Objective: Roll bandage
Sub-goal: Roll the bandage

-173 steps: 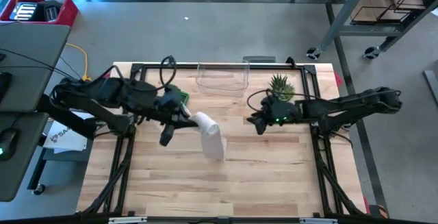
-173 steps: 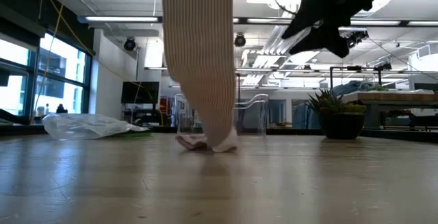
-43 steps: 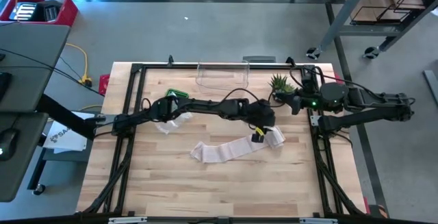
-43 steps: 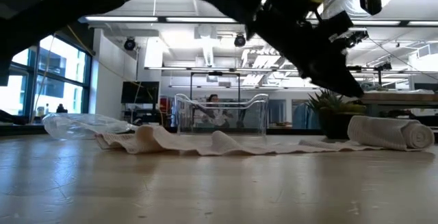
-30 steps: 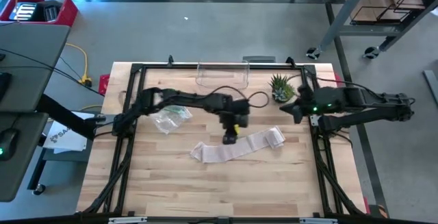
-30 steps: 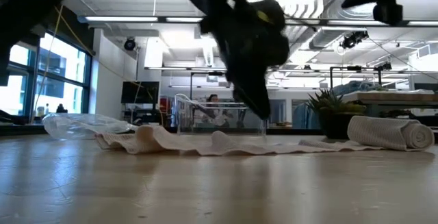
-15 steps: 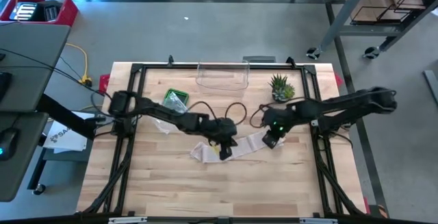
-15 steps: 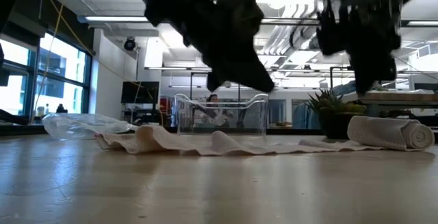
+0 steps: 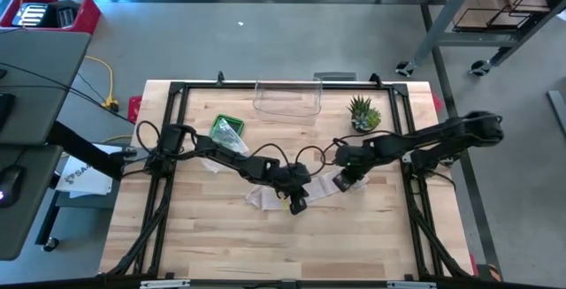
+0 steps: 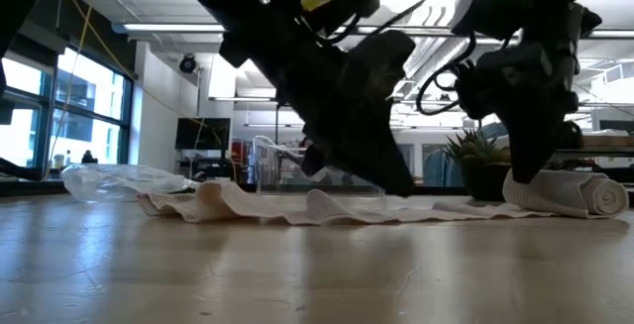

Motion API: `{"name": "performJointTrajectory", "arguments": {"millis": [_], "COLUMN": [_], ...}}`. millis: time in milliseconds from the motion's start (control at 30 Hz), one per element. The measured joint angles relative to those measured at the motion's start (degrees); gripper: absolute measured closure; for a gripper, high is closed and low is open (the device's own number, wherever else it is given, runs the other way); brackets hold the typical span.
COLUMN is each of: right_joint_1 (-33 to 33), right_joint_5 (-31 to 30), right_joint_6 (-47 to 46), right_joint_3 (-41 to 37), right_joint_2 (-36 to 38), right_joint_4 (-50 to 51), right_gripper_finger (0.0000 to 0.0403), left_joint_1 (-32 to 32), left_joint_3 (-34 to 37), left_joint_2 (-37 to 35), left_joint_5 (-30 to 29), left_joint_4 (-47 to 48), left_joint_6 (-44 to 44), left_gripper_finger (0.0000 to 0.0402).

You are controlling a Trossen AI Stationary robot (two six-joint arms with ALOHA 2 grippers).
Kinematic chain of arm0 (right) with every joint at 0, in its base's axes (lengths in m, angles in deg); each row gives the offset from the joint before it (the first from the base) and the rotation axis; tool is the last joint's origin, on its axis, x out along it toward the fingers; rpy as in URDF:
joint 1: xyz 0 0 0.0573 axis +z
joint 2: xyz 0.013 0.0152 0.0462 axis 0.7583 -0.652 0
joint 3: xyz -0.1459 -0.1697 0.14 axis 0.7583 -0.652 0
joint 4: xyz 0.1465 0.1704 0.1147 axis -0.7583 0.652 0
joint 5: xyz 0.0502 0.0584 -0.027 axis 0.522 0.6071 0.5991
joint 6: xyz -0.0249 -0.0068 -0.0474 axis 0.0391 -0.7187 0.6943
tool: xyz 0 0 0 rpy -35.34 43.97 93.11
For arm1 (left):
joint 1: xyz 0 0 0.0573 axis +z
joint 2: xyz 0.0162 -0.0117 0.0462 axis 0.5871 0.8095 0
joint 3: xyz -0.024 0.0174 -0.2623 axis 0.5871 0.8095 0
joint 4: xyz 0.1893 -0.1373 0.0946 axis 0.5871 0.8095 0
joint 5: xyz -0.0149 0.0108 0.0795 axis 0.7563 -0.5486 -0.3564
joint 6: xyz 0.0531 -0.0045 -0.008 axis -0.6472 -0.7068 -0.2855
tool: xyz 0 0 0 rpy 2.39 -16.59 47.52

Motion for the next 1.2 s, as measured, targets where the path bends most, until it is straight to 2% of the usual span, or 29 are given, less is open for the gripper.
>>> {"name": "performJointTrajectory", "arguments": {"millis": [67,133,333,533,600,767,967,1200], "right_joint_1": [0.03,0.57,1.35,2.08,2.2,1.82,1.72,1.71], "right_joint_5": [-0.01,-0.57,-6.51,-6.19,-5.97,-6.02,-6.0,-7.96], "right_joint_6": [0.93,5.61,25.52,50.38,55.27,58.21,57.6,57.03], "right_joint_3": [0.0,0.01,3.14,3.17,2.92,2.01,1.36,1.36], "right_joint_2": [-0.91,-2.01,-4.8,-4.89,-4.9,-4.9,-4.92,-4.92], "right_joint_4": [-0.9,-3.49,1.0,1.3,1.57,1.81,1.98,2.36], "right_gripper_finger": [0.0403,0.0403,0.0403,0.0403,0.0403,0.0403,0.0403,0.0403], "left_joint_1": [0.03,0.03,0.01,0.01,0.03,0.03,0.03,0.03], "left_joint_3": [-0.15,-0.16,-0.09,-0.09,-0.09,-0.09,-0.17,-0.26], "left_joint_2": [-0.23,-0.26,-0.48,-0.76,-0.76,-0.76,-0.93,-2.55], "left_joint_5": [-0.1,-0.09,1.54,3.17,3.15,3.15,3.48,5.33], "left_joint_4": [0.2,1.33,4.57,6.07,6.31,7.71,12.51,21.55], "left_joint_6": [-0.28,-0.43,-0.51,-2.01,-1.99,-1.97,-2.26,-9.56], "left_gripper_finger": [0.0401,0.0401,0.0401,0.0401,0.0401,0.0401,0.0401,0.0401]}}
